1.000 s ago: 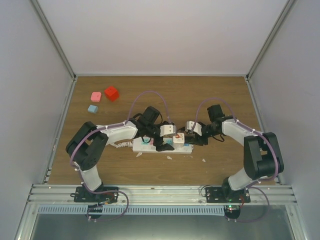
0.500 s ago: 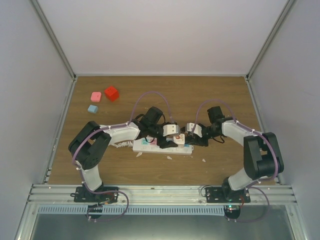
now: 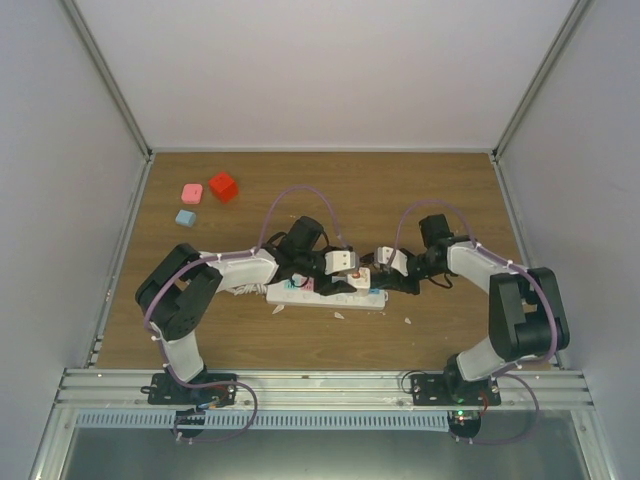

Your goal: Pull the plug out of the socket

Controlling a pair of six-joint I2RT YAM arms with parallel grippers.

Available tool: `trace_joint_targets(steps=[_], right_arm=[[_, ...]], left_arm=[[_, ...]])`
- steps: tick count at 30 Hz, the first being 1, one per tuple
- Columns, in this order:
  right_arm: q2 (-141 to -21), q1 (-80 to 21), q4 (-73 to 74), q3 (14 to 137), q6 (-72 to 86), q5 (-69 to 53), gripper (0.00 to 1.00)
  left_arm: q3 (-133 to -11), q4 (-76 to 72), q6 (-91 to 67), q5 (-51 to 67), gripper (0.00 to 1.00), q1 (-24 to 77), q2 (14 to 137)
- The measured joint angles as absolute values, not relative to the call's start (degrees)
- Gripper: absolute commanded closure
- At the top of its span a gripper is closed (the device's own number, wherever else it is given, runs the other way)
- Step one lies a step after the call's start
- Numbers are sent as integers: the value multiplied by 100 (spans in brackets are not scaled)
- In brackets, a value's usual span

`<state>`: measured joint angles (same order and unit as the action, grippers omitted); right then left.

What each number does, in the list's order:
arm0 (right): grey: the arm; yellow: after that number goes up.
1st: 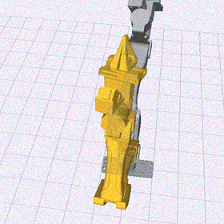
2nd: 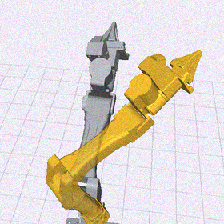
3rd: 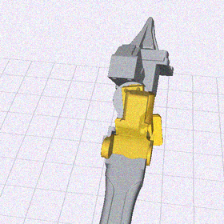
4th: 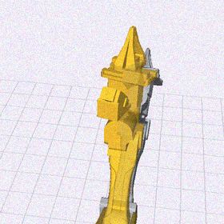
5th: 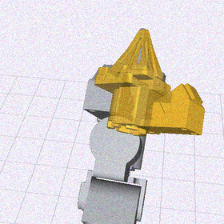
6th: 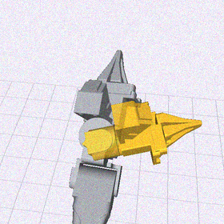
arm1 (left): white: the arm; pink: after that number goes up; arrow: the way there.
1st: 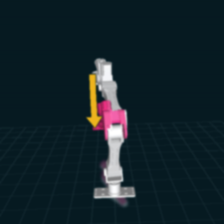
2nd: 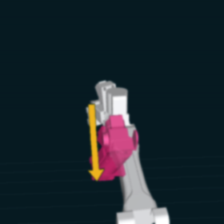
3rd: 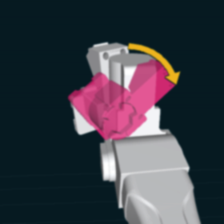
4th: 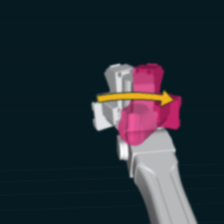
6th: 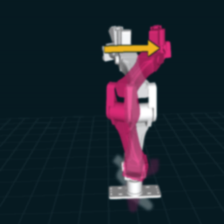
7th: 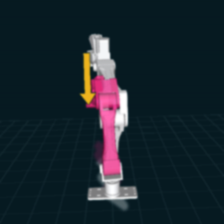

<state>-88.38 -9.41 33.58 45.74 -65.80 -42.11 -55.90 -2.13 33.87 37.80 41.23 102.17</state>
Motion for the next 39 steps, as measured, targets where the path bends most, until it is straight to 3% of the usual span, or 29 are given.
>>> trace_joint_targets(steps=[10, 30, 39], right_arm=[[-8700, -731, 3461, 4477, -6816, -4265, 73], [-8525, -224, 3750, 4353, -7422, -4294, 75], [-8374, 228, 4023, 4366, -7505, -3439, 76]], left_arm=[[-5568, -368, 3387, 3701, 64, 4171, 10217], [-5612, -851, 3301, 3642, 69, 4331, 10444], [-5623, -720, 3251, 3682, 69, 4248, 10449]])
